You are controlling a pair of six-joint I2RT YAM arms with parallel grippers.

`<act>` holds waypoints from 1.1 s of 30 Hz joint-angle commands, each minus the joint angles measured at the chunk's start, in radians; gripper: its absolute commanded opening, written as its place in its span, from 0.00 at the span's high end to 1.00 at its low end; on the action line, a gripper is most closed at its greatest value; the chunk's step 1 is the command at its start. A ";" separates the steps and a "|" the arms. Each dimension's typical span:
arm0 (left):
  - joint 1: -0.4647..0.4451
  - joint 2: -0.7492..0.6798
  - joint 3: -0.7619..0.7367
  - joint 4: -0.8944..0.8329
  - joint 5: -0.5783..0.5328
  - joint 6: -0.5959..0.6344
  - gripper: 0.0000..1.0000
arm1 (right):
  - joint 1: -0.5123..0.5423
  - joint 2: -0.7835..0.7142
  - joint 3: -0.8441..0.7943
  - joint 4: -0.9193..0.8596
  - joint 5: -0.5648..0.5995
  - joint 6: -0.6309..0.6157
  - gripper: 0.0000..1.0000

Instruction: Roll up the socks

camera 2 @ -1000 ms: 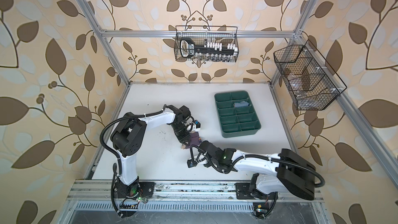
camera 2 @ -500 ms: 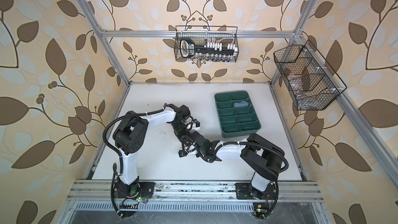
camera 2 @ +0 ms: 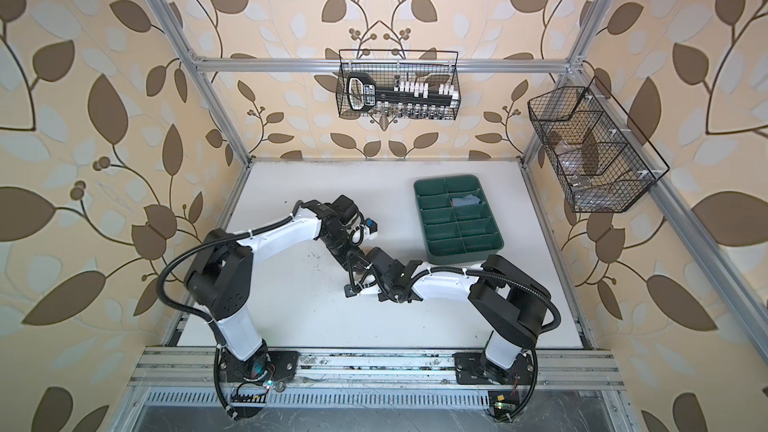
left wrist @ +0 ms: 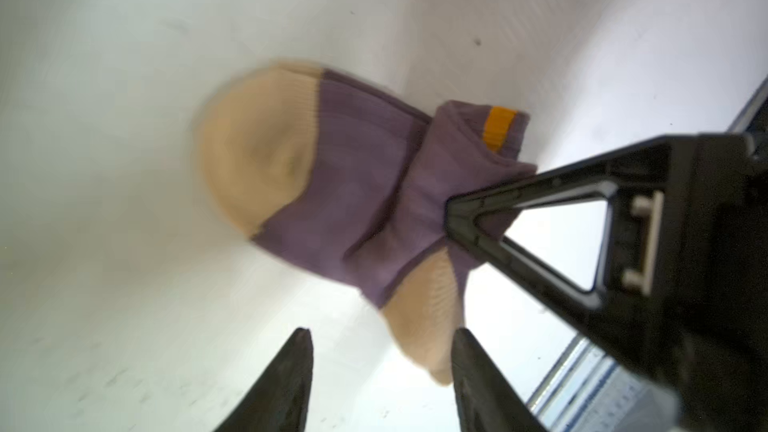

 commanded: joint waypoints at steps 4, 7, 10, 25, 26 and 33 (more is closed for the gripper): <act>0.055 -0.384 -0.098 0.128 -0.348 -0.138 0.41 | -0.045 0.026 0.051 -0.411 -0.249 0.123 1.00; 0.055 -0.580 -0.162 0.176 -0.509 -0.165 0.33 | -0.084 0.065 0.130 -0.500 -0.351 0.166 1.00; 0.054 -0.732 -0.174 0.114 -0.475 -0.143 0.25 | -0.117 0.132 0.220 -0.587 -0.428 0.193 1.00; -0.008 -0.976 -0.255 -0.113 -0.118 0.035 0.23 | -0.252 0.287 0.378 -0.576 -0.417 0.248 1.00; -0.023 -0.960 -0.264 -0.101 -0.130 0.036 0.23 | -0.256 0.293 0.379 -0.581 -0.419 0.244 1.00; -0.354 -0.796 -0.390 0.096 -0.401 0.135 0.23 | -0.298 0.333 0.419 -0.584 -0.463 0.232 0.96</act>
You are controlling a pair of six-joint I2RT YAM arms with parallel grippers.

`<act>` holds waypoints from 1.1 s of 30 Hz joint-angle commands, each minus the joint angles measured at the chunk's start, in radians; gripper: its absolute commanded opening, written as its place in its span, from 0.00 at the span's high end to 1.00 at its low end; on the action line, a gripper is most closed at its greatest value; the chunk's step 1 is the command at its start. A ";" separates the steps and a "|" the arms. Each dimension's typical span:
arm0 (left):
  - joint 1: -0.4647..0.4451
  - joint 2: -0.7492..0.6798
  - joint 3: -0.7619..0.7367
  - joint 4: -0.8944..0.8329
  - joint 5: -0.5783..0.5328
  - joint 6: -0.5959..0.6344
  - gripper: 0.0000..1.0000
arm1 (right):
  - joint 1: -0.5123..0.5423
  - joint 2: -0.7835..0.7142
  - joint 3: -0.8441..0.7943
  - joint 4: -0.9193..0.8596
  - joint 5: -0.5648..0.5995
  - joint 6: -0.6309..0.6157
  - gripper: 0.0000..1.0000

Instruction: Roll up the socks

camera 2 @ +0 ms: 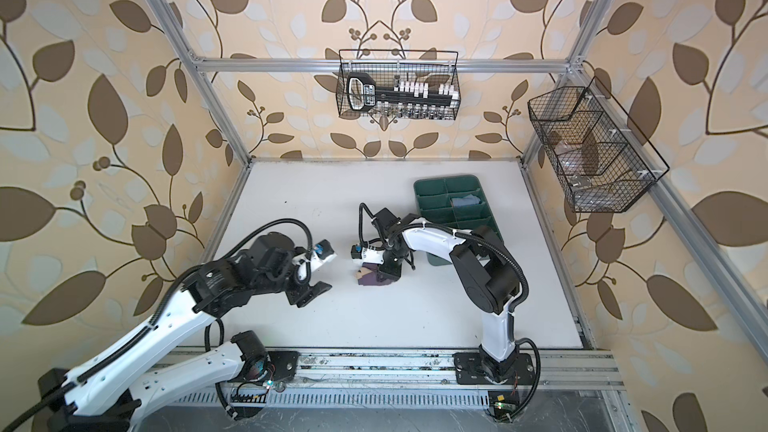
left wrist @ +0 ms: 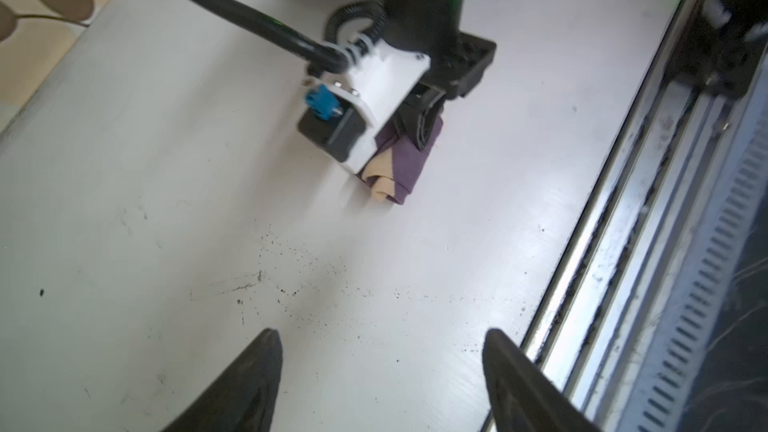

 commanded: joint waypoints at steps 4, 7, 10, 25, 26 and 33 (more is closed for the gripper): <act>-0.275 0.242 -0.114 0.297 -0.294 0.200 0.24 | -0.034 0.104 0.002 -0.042 0.065 -0.024 0.95; -0.291 0.384 -0.149 0.448 -0.359 0.262 0.26 | -0.040 0.119 0.007 -0.058 0.054 -0.031 0.94; -0.292 0.501 -0.131 0.538 -0.423 0.299 0.29 | -0.043 0.125 0.013 -0.073 0.037 -0.045 0.94; -0.286 0.829 -0.113 0.768 -0.506 0.375 0.49 | -0.048 0.143 0.036 -0.141 -0.027 -0.090 0.94; -0.281 0.847 -0.106 0.766 -0.503 0.368 0.54 | -0.049 0.140 0.034 -0.143 -0.031 -0.092 0.94; -0.235 0.906 -0.036 0.580 -0.374 0.303 0.90 | -0.069 0.075 0.005 -0.112 -0.068 -0.084 0.87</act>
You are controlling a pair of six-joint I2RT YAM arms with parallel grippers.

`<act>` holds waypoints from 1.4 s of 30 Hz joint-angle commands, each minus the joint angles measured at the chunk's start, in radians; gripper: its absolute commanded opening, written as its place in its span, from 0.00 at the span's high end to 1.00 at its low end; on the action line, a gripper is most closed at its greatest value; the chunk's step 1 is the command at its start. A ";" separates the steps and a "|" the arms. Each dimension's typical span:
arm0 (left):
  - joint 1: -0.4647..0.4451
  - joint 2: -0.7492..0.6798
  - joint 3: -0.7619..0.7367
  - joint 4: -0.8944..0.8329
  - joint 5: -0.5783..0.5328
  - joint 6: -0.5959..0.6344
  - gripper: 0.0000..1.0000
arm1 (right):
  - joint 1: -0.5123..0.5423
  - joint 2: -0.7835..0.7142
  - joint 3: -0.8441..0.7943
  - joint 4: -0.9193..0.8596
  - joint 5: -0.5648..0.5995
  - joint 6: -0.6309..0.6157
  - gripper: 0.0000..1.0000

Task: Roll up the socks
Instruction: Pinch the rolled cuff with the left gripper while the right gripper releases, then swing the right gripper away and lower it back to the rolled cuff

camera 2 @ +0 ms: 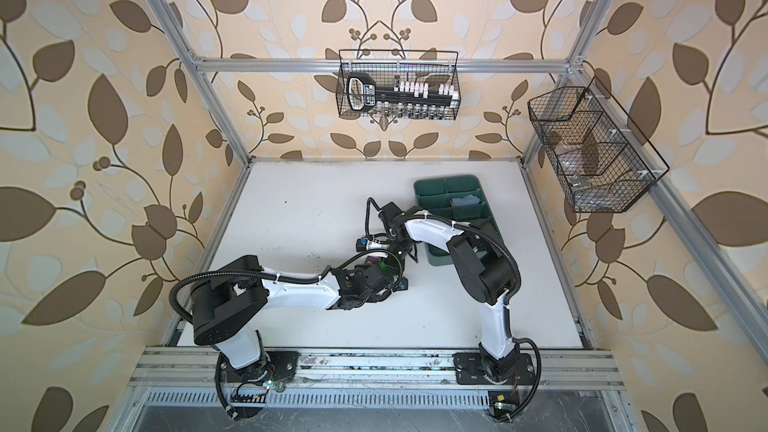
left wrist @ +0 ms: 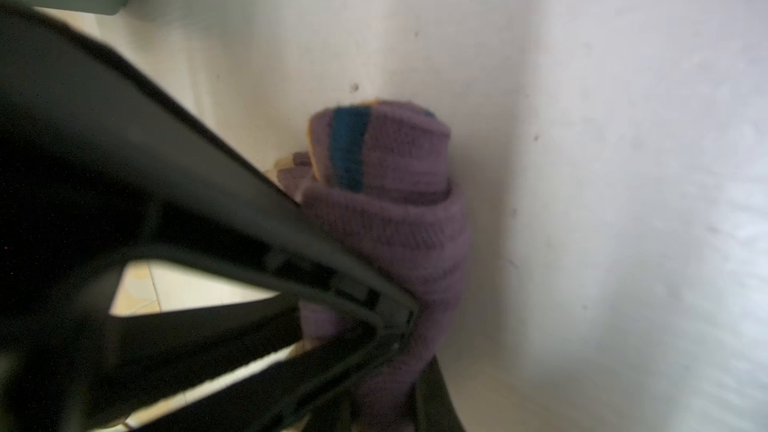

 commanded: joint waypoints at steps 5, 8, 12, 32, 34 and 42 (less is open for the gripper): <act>0.069 0.029 0.117 -0.451 0.383 -0.122 0.90 | -0.065 -0.163 -0.124 0.078 -0.041 0.003 0.70; 0.094 0.038 0.173 -0.605 0.534 -0.169 0.89 | -0.119 -0.291 -0.153 0.163 -0.094 0.042 0.60; 0.138 0.091 0.240 -0.740 0.667 -0.229 0.88 | -0.219 -0.449 -0.183 0.302 -0.174 0.165 0.59; 0.420 0.450 0.519 -0.913 0.991 -0.295 0.84 | 0.454 -1.264 -0.744 0.486 0.775 -0.165 0.40; 0.434 0.480 0.539 -0.914 0.985 -0.296 0.85 | 0.563 -1.160 -0.774 0.537 0.875 -0.180 0.40; 0.447 0.492 0.544 -0.902 0.973 -0.307 0.82 | 0.522 -0.757 -0.846 0.886 0.808 -0.250 0.38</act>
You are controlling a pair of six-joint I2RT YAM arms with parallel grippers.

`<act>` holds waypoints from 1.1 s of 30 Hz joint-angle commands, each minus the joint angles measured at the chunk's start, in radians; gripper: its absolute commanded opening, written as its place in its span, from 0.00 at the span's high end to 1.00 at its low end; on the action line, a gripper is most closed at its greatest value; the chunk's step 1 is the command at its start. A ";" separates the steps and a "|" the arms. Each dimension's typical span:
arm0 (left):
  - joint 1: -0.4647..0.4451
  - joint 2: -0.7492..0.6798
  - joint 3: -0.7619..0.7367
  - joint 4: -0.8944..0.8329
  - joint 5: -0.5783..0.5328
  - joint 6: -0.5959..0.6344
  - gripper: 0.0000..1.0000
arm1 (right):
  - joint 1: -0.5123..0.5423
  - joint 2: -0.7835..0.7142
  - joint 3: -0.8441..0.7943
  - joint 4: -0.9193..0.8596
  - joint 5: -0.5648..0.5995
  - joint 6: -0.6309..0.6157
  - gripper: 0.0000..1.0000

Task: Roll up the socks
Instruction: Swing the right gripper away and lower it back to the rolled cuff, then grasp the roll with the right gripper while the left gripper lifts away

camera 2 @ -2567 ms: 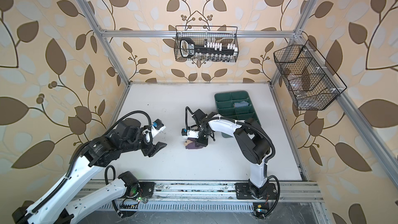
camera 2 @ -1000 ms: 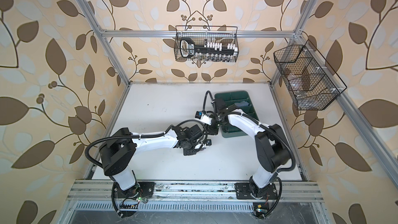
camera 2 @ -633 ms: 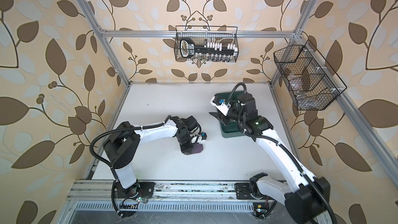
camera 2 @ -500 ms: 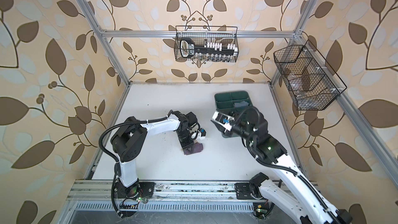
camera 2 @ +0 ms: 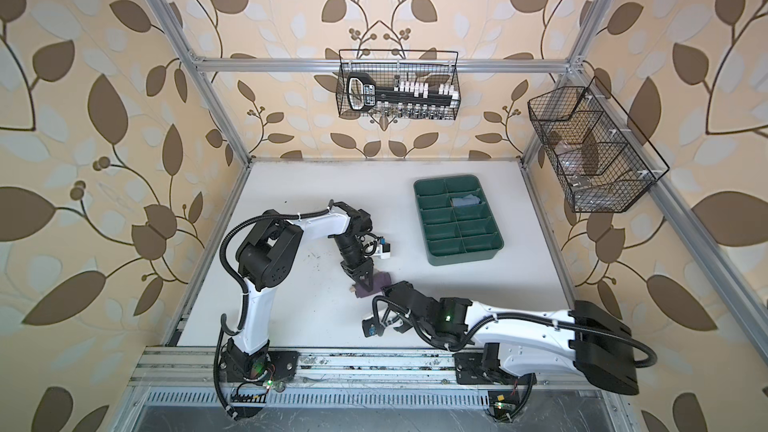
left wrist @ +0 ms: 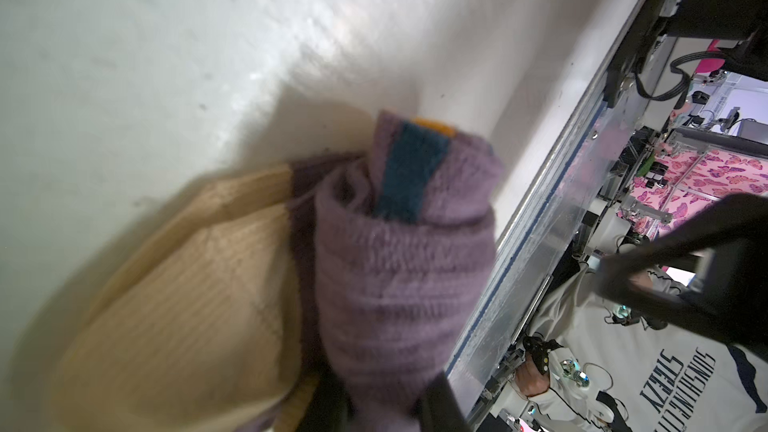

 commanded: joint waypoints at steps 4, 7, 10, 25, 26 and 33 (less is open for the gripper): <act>-0.011 0.092 -0.041 0.063 -0.168 -0.013 0.82 | -0.107 0.229 0.005 0.291 -0.046 -0.076 0.37; -0.010 0.093 -0.041 0.061 -0.164 -0.011 0.81 | -0.126 0.316 0.042 0.329 -0.050 -0.081 0.37; -0.010 0.094 -0.041 0.060 -0.160 -0.006 0.81 | -0.135 0.378 0.069 0.348 -0.053 -0.085 0.38; -0.010 -0.012 -0.086 0.127 -0.168 -0.036 0.58 | -0.160 0.513 0.205 -0.024 -0.152 -0.038 0.99; -0.010 -0.039 -0.095 0.141 -0.172 -0.044 0.55 | -0.161 0.514 0.214 -0.057 -0.150 -0.028 1.00; 0.003 -0.329 -0.234 0.312 -0.265 -0.150 0.42 | -0.186 0.488 0.228 -0.233 -0.179 0.053 1.00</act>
